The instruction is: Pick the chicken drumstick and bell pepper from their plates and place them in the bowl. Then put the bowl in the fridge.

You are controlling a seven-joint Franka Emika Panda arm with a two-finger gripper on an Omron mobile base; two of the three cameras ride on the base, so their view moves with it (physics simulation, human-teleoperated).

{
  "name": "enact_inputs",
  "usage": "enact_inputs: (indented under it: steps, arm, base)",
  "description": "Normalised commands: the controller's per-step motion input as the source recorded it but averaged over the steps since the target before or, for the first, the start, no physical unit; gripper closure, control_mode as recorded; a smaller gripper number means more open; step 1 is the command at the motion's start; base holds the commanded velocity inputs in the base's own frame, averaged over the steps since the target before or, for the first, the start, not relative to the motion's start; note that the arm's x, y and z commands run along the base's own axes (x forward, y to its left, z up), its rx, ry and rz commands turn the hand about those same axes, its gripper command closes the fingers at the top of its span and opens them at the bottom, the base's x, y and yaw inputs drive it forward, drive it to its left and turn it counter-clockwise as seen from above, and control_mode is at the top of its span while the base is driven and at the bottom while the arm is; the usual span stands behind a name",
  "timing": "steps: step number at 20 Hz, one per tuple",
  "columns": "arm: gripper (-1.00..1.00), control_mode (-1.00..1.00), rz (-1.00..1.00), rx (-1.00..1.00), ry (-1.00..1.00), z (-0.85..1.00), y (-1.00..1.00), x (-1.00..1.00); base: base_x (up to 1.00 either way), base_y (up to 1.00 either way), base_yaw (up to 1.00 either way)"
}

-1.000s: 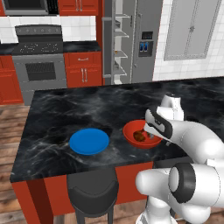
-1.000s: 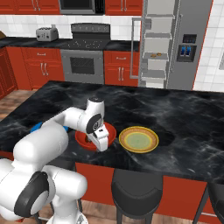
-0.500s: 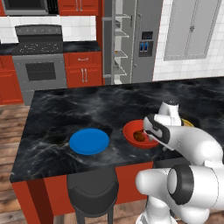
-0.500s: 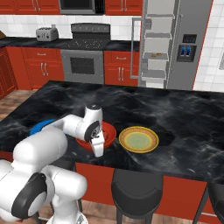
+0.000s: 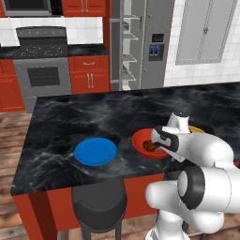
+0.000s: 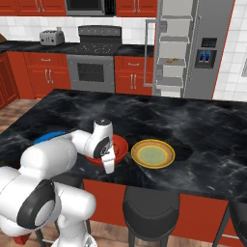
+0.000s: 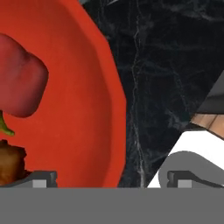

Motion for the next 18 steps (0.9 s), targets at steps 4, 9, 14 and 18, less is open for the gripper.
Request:
enact_inputs:
  steps: [4, 9, 14, 18]
  arm:
    - [-1.00, -1.00, 0.00, 0.00, -0.01, -0.23, 0.00, 0.16]
    - [-1.00, -1.00, 0.00, 0.00, -0.03, -0.18, 0.00, 0.18]
    - [-1.00, -1.00, 0.00, 0.01, 0.00, -0.16, 0.00, 0.04]
    - [1.00, -1.00, 0.00, 0.02, 0.00, -0.14, 0.00, 0.03]
  base:
    - [0.00, 0.00, 0.00]
    - [0.00, 0.00, 0.00]
    - [0.00, 0.00, 0.00]
    - [0.00, 0.00, 0.00]
